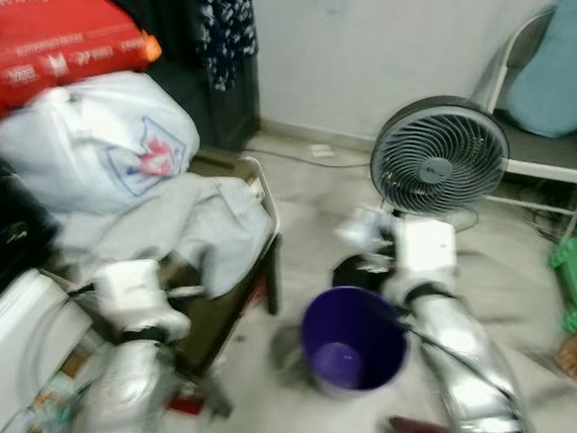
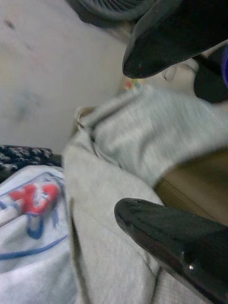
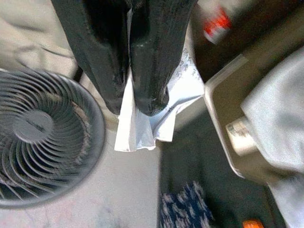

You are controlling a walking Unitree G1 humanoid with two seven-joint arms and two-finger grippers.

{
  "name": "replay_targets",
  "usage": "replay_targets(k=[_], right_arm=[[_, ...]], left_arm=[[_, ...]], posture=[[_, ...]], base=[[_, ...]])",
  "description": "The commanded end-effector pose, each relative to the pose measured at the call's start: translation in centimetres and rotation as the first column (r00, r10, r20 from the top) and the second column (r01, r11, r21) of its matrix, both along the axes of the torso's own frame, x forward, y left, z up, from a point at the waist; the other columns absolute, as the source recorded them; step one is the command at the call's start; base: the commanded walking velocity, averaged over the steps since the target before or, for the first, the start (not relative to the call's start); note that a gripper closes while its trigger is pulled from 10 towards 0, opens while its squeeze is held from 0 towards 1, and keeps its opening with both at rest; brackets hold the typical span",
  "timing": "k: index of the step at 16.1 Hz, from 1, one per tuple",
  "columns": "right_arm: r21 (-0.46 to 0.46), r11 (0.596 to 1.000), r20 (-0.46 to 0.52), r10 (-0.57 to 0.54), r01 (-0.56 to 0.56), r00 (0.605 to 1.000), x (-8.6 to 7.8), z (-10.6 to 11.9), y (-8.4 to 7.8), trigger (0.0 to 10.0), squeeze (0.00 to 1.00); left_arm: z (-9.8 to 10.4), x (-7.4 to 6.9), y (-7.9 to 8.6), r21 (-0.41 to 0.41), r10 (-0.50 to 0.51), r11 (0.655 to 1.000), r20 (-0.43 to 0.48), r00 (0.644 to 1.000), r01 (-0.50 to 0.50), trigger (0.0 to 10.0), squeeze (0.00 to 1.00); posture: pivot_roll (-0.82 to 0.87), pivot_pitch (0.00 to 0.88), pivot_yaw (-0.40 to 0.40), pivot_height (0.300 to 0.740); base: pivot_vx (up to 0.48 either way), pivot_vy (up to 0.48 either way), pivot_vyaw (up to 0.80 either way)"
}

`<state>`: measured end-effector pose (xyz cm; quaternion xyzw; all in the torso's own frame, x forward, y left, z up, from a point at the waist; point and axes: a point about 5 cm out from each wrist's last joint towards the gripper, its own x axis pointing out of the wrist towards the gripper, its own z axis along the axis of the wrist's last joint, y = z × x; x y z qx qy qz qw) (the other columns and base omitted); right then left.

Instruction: Clean up the room

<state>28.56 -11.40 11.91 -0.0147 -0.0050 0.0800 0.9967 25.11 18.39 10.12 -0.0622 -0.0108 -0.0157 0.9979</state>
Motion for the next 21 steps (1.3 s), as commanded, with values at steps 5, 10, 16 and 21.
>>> replay_targets(k=[5, 10, 16, 21], right_arm=[[-0.020, 0.999, -0.023, -0.044, 0.044, 0.999, -0.1, -0.6, -1.6, 10.0, 0.00], [-0.013, 1.000, -0.012, -0.024, 0.024, 1.000, 0.1, -0.6, -1.3, 10.0, 0.00], [-0.041, 0.999, -0.006, 0.003, -0.003, 1.000, 0.4, -0.7, -0.5, 10.0, 0.00], [-0.060, 0.998, 0.000, -0.013, 0.013, 1.000, 1.1, -0.6, -0.1, 10.0, 0.00]], left_arm=[[0.7, 0.5, -1.4, -0.012, -0.044, 0.999, 0.025, 0.999, 0.045, 10.0, 0.00], [0.6, 0.6, -1.2, 0.001, -0.032, 0.999, 0.025, 0.999, 0.032, 10.0, 0.00], [0.6, 0.4, -0.9, 0.040, -0.057, 0.998, 0.030, 0.998, 0.055, 10.0, 0.00], [1.5, 0.1, -1.3, 0.100, -0.142, 0.986, 0.084, 0.986, 0.134, 10.0, 0.00]], posture=[[-0.03, 0.080, -0.032, 0.740], [-0.03, 0.078, -0.028, 0.740], [-0.02, 0.074, -0.027, 0.740], [-0.02, 0.074, -0.027, 0.740]], base=[[0.302, 0.000, -0.39], [0.113, 0.000, -0.16], [0.000, 0.000, 0.40], [0.000, 0.000, 0.76]])
